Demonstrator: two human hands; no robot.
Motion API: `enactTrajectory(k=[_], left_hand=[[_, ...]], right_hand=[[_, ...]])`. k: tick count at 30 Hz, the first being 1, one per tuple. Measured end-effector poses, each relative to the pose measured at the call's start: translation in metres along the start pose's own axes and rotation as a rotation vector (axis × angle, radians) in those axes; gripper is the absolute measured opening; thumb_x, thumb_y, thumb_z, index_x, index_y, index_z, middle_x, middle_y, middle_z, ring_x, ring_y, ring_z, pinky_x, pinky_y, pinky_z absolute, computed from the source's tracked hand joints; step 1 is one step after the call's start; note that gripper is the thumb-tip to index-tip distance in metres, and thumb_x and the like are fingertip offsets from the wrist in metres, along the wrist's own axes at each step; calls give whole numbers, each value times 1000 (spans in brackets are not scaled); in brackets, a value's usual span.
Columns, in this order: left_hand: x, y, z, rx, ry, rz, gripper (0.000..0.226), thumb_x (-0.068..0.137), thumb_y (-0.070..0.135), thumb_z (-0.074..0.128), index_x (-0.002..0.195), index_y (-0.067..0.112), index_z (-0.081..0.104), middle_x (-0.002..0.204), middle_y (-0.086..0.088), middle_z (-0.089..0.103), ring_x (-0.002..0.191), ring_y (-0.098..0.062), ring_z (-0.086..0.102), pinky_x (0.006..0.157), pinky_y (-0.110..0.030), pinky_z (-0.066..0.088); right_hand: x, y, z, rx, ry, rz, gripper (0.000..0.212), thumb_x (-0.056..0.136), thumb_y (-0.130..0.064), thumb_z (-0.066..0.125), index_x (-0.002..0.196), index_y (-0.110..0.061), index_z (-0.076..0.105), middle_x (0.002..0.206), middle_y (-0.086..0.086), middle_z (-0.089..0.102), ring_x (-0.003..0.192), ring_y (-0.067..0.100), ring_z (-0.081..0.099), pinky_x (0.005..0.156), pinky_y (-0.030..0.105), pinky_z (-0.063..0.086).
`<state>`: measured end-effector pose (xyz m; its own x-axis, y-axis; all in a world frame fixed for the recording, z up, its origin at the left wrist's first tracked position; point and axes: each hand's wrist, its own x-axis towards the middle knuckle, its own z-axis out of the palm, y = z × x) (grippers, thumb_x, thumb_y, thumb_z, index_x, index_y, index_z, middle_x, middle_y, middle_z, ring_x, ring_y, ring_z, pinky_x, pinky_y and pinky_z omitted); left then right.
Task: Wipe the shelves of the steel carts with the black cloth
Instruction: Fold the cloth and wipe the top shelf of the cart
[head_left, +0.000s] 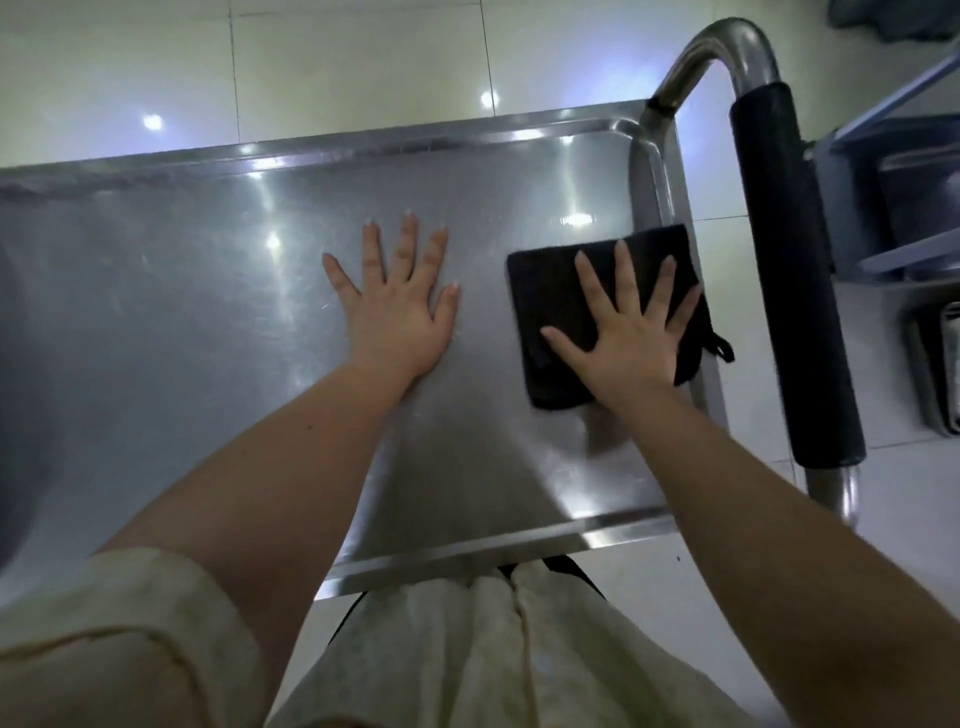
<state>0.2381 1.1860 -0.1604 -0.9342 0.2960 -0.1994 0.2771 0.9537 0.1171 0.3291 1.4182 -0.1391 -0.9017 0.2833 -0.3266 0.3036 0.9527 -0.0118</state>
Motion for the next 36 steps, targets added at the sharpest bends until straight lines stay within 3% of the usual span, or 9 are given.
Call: enactTrajectory(k=[4,8,14,20,25,32,36], left_hand=[[0,1,-2,-4,-20,2,62,96,60,11,154,40,0,165,6,-5,150,-32,-9,109,-70,-12],[1,-4,-5,-87,-41,14,61,98,56,22,155,39,9,165,6,0,150,-32,-8,111,-68,-12],[-73,-52,-13,-87,32,359,56,100,44,24,154,31,25,164,-2,13,150,-34,5,118,-56,-4],[-158,-141,8,21,-44,124,60,99,55,18,156,38,9,164,4,0,149,-25,-13,114,-55,-17],[-157,-135,13,50,-43,101,60,98,55,17,155,39,9,164,3,0,151,-28,-4,113,-64,-8],[-159,-137,14,21,-10,94,57,100,51,15,155,39,8,164,3,1,151,-25,-3,116,-60,-7],[-159,-136,15,12,8,90,57,100,51,18,155,39,13,164,2,7,151,-27,2,117,-58,-4]], right_hand=[[-101,22,37,-5,-34,24,87,78,-85,16,152,-45,-9,163,1,-11,144,45,-17,112,68,-7],[-124,27,50,-13,-38,65,85,78,-84,18,151,-46,-5,164,0,-7,145,44,-16,112,66,-8],[-123,24,50,-20,6,87,84,78,-82,21,151,-48,-2,163,-4,-9,146,42,-16,113,64,-10],[-124,24,52,-26,0,74,84,77,-85,12,151,-47,-7,163,-3,-13,145,42,-18,112,66,-10],[-135,-2,49,-43,-45,59,85,72,-88,-5,146,-49,-21,162,-1,-19,143,47,-18,110,69,-6],[-156,-149,57,-23,-49,-199,83,80,-85,14,147,-49,-18,160,2,-24,139,52,-25,104,74,-10],[-149,-137,51,-18,-50,-206,81,79,-87,15,144,-53,-21,159,-8,-26,140,45,-28,106,72,-11]])
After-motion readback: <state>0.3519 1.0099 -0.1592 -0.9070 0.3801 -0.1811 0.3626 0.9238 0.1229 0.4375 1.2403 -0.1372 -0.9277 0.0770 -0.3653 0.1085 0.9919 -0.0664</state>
